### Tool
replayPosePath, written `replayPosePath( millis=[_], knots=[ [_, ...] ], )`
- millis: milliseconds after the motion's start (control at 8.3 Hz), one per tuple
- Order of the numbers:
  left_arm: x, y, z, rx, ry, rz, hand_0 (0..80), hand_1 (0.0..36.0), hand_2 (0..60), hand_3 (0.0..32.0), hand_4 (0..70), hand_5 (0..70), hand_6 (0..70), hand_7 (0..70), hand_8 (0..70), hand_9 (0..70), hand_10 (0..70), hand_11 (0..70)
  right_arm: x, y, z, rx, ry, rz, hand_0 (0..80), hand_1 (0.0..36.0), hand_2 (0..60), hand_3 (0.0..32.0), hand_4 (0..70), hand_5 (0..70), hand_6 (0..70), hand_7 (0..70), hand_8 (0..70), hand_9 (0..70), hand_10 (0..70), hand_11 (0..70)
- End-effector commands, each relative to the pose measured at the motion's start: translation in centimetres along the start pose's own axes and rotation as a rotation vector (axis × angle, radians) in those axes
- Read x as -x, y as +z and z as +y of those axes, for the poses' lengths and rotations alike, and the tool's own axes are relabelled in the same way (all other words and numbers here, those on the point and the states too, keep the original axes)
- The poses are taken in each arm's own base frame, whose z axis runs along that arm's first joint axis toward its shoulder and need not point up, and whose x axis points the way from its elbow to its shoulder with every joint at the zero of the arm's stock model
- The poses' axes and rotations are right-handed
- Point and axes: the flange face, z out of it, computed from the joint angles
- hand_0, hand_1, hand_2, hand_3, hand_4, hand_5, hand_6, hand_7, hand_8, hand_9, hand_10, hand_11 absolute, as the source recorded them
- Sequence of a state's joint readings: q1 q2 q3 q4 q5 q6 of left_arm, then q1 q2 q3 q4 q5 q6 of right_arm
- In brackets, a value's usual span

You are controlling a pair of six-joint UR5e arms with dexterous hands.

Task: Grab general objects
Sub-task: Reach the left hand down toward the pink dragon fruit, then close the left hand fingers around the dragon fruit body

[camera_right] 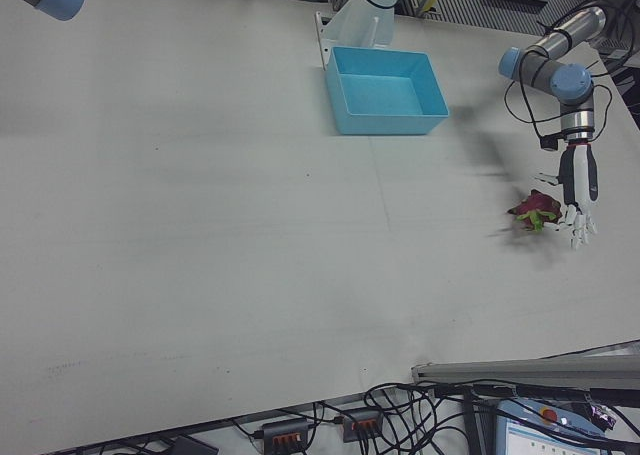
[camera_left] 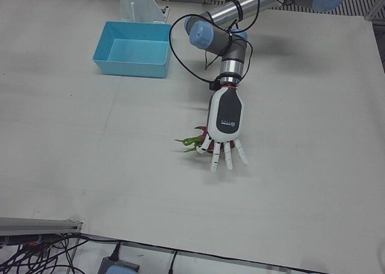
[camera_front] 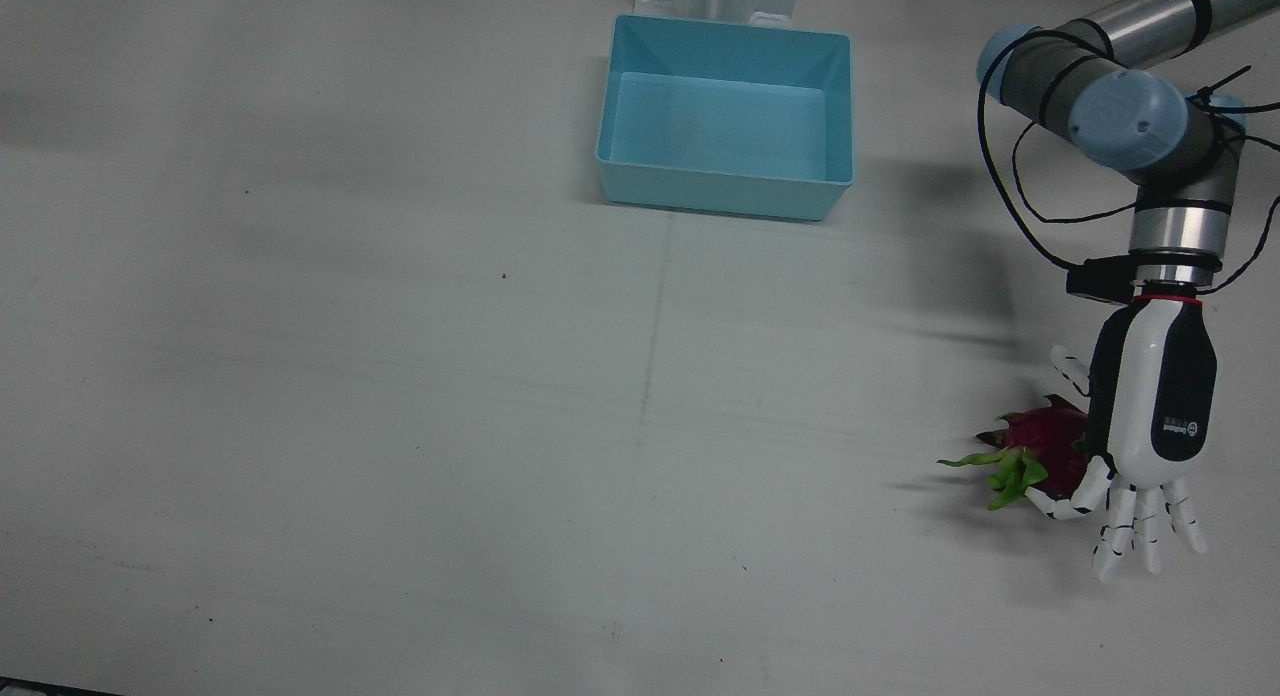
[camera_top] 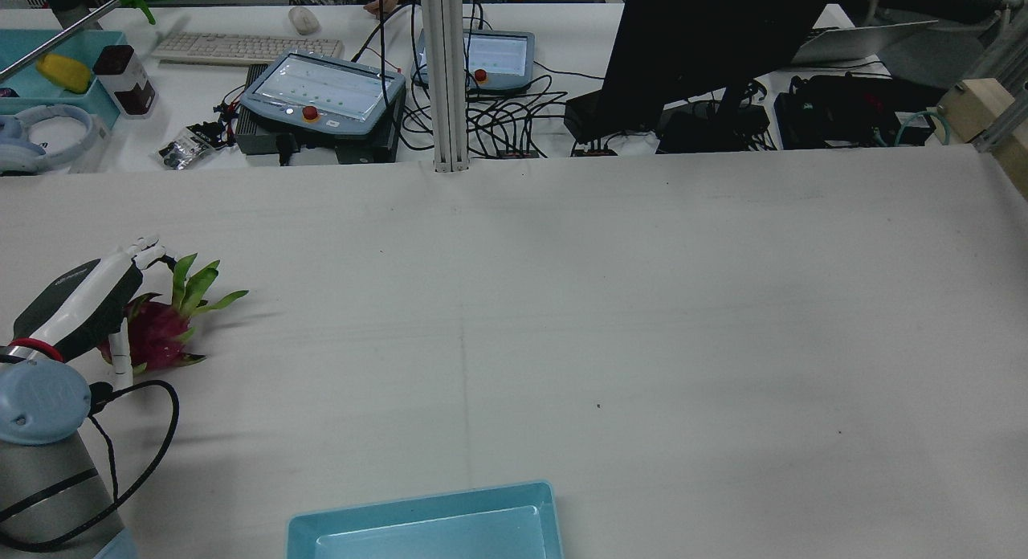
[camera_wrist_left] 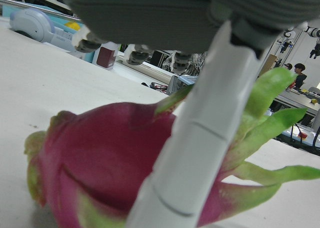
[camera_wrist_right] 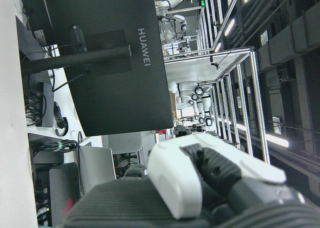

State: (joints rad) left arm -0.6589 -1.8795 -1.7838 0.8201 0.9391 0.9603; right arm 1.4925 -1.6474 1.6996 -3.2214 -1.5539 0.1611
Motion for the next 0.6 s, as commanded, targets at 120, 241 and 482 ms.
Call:
replayPosePath(
  millis=[120,241,482],
  knots=[
    [3.04,-1.32,3.87,0.031,0.036,-0.021,80.0,36.0,0.0,32.0,0.0,53.9,0.0,11.7,6.7,0.9,0.0,0.0,-0.01,0.07,0.07,0.001,0.000,0.000,0.0,0.0,0.0,0.0,0.0,0.0,0.0,0.0,0.0,0.0,0.0,0.0],
    [3.05,-1.32,3.88,0.031,0.036,-0.021,80.0,36.0,0.0,32.0,0.0,53.6,0.0,11.3,6.8,0.8,0.0,0.0,0.00,0.00,0.00,0.000,0.000,0.000,0.0,0.0,0.0,0.0,0.0,0.0,0.0,0.0,0.0,0.0,0.0,0.0],
    [3.11,-1.35,3.79,0.030,0.039,-0.022,80.0,36.0,0.0,32.0,0.0,55.3,0.0,11.6,7.1,0.9,0.0,0.0,0.06,-0.01,0.08,0.002,0.000,-0.001,0.0,0.0,0.0,0.0,0.0,0.0,0.0,0.0,0.0,0.0,0.0,0.0]
  ],
)
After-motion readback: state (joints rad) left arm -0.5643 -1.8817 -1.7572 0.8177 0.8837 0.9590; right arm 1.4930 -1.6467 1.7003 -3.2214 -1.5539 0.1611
